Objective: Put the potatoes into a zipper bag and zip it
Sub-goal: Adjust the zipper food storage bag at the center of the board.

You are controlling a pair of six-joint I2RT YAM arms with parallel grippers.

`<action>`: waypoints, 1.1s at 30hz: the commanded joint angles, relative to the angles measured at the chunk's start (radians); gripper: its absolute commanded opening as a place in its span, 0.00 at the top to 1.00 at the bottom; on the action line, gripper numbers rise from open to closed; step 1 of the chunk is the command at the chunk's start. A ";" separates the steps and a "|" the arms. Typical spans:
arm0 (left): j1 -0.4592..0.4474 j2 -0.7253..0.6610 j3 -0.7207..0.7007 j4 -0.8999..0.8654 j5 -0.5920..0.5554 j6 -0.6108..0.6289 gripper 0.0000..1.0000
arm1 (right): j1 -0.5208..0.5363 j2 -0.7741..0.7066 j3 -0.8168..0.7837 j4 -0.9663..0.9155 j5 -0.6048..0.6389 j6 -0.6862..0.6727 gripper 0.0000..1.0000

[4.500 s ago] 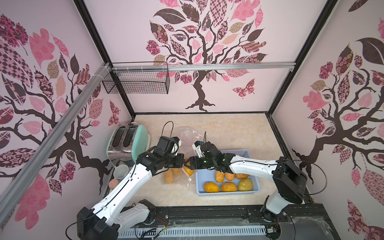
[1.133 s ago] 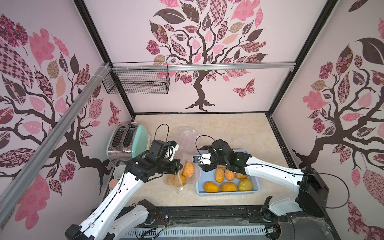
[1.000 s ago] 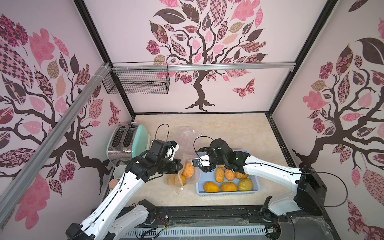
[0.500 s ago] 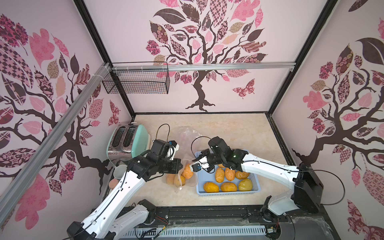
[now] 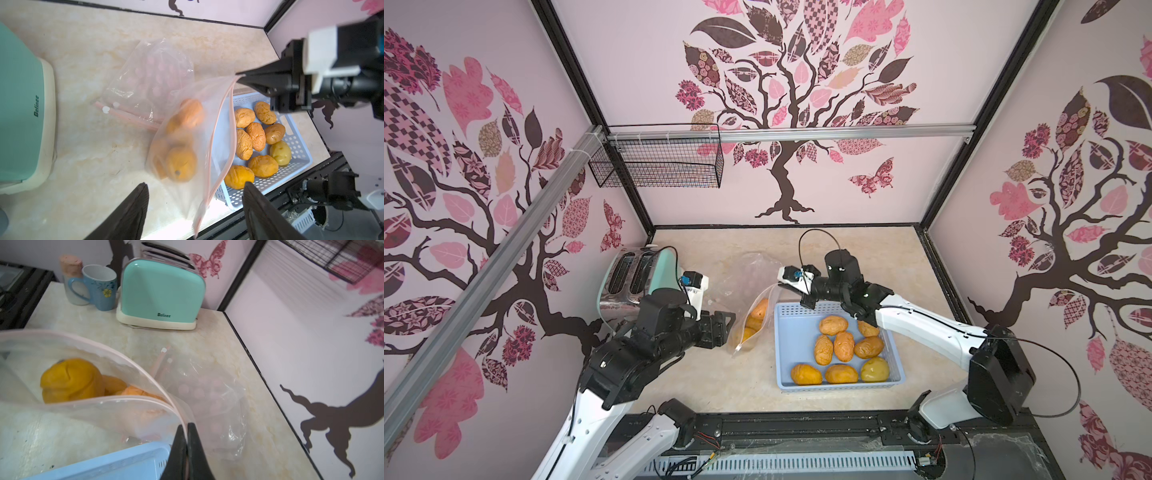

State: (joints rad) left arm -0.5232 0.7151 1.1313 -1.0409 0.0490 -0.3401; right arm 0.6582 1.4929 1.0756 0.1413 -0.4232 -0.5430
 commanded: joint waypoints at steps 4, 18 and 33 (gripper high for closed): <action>-0.001 -0.049 -0.169 0.172 0.087 0.096 0.24 | -0.054 0.075 0.053 0.082 0.026 0.320 1.00; -0.153 -0.097 -0.363 0.401 0.074 0.056 0.42 | -0.096 0.119 0.082 0.069 0.053 0.517 1.00; -0.207 0.049 -0.324 0.457 -0.055 -0.156 0.47 | -0.096 0.144 0.092 0.027 0.039 0.561 1.00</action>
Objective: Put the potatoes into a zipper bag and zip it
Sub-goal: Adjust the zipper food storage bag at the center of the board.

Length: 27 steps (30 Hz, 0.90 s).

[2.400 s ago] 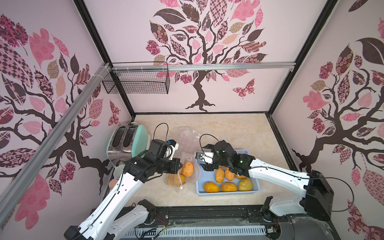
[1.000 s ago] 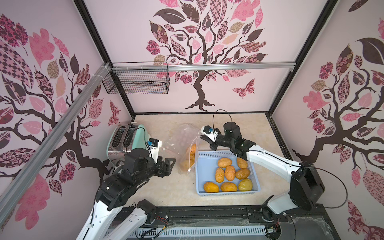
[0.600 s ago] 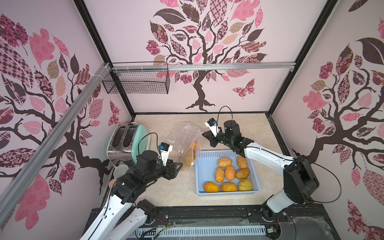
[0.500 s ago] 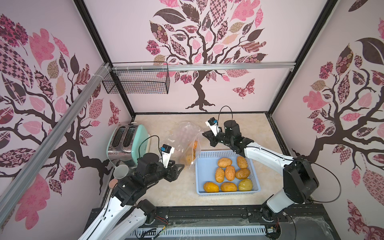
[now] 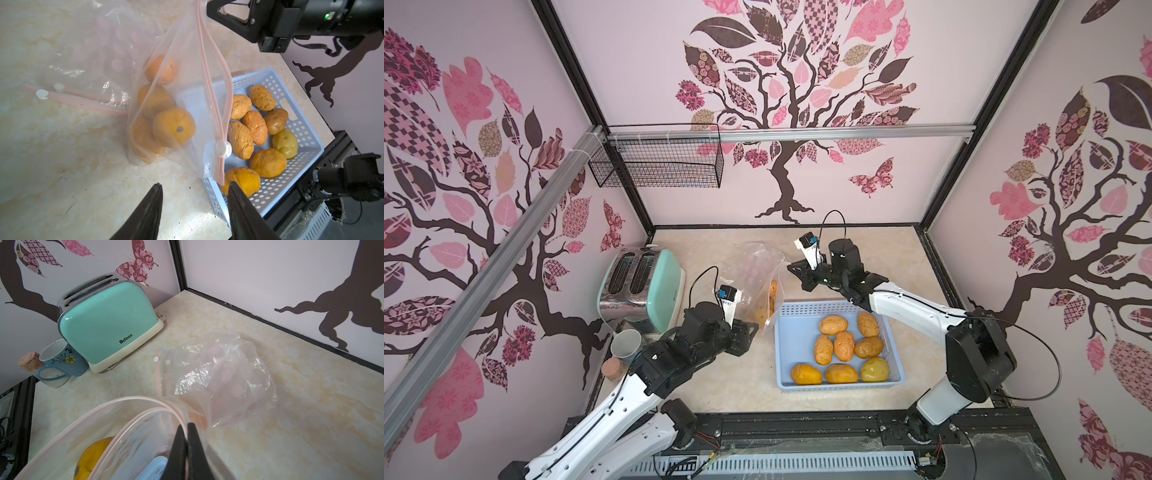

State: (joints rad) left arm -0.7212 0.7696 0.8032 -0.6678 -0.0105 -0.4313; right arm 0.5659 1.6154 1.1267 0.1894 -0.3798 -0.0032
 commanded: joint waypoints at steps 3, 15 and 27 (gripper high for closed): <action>-0.045 0.005 -0.015 0.130 0.023 -0.027 0.48 | -0.004 0.020 0.046 -0.042 0.007 0.004 1.00; -0.257 0.208 0.096 -0.038 -0.362 0.009 0.56 | -0.003 0.043 0.057 -0.082 0.004 -0.012 1.00; -0.257 0.224 0.076 0.029 -0.353 0.047 0.79 | -0.004 0.047 0.058 -0.095 -0.001 -0.024 1.00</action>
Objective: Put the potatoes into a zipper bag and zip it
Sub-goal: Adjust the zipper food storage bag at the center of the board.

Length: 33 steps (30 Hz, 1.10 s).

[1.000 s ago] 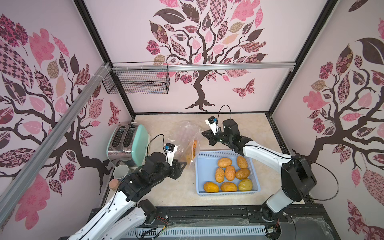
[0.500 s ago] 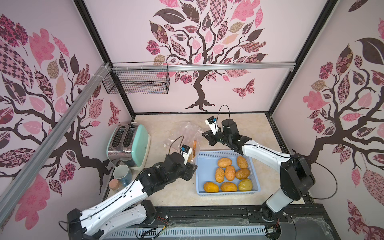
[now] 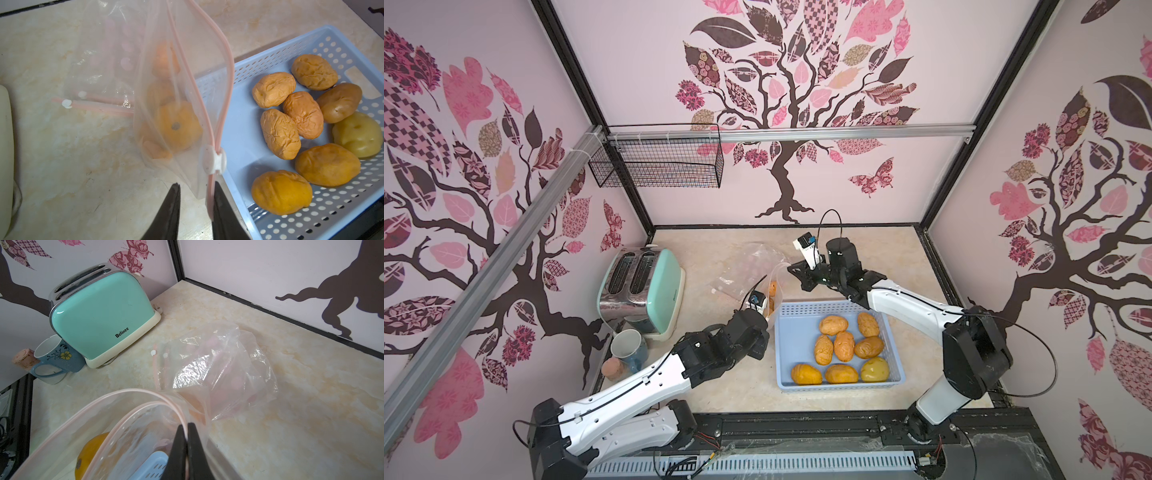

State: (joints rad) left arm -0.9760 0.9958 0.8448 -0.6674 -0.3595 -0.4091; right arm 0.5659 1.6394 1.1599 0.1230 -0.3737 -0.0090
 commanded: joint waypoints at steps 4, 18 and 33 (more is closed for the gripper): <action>-0.003 -0.014 0.033 0.035 0.008 0.044 0.97 | -0.003 0.020 0.020 -0.029 -0.011 -0.019 1.00; -0.001 -0.067 0.423 -0.517 -0.141 0.161 1.00 | -0.004 -0.120 -0.009 -0.014 -0.031 -0.110 0.13; 0.000 0.016 0.649 -0.784 0.201 0.323 1.00 | 0.067 -0.478 -0.144 0.018 -0.424 -0.091 0.19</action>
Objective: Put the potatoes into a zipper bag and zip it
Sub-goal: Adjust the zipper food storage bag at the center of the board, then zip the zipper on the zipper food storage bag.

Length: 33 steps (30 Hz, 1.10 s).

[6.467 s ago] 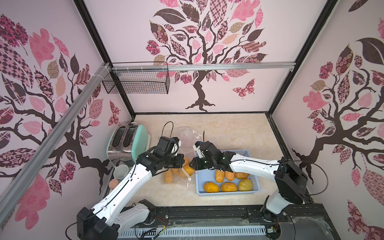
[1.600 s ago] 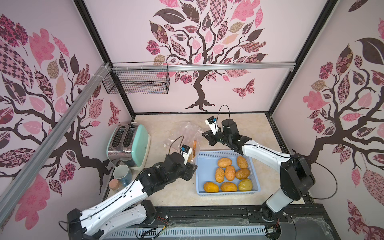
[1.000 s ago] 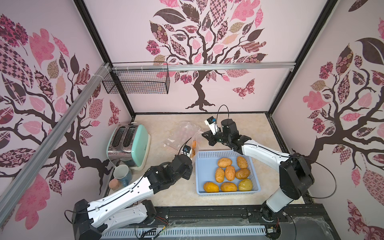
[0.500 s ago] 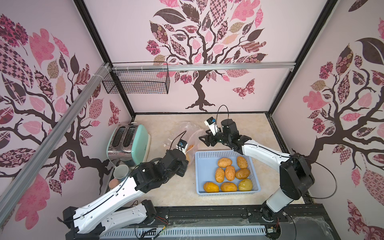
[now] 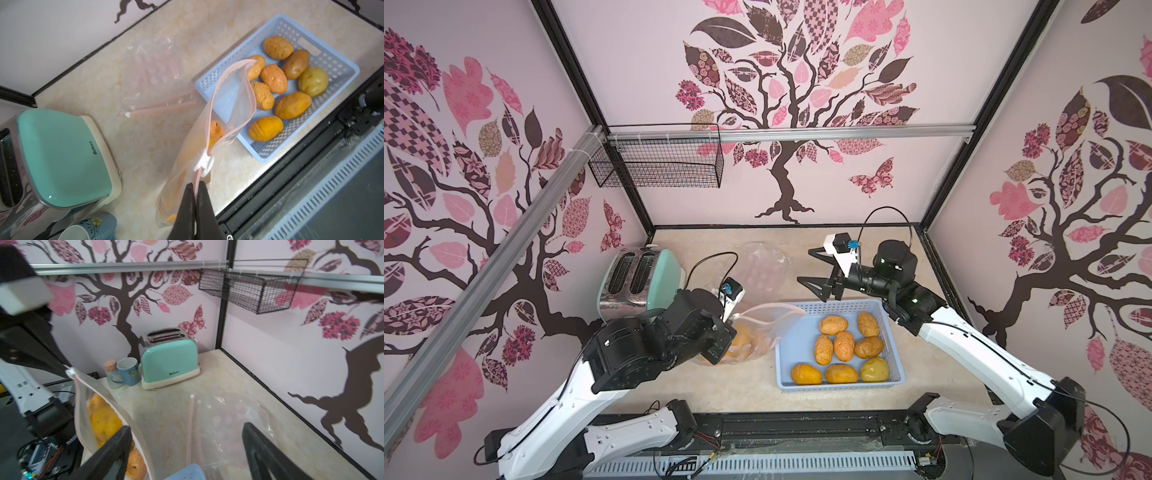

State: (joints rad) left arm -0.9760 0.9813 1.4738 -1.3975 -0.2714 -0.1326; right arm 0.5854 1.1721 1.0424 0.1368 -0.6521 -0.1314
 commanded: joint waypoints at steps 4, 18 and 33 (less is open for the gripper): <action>0.001 0.035 -0.002 -0.060 0.136 0.046 1.00 | 0.149 0.021 -0.030 -0.012 -0.202 -0.024 0.24; 0.000 0.046 -0.029 -0.014 0.208 0.071 1.00 | 0.233 0.180 -0.114 0.413 -0.309 0.065 0.36; 0.000 0.053 -0.052 -0.001 0.196 0.075 1.00 | 0.299 0.347 -0.081 0.544 -0.367 0.131 0.47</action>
State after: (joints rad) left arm -0.9760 1.0325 1.4437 -1.4315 -0.0807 -0.0734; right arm 0.8764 1.4902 0.9260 0.6373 -0.9913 -0.0204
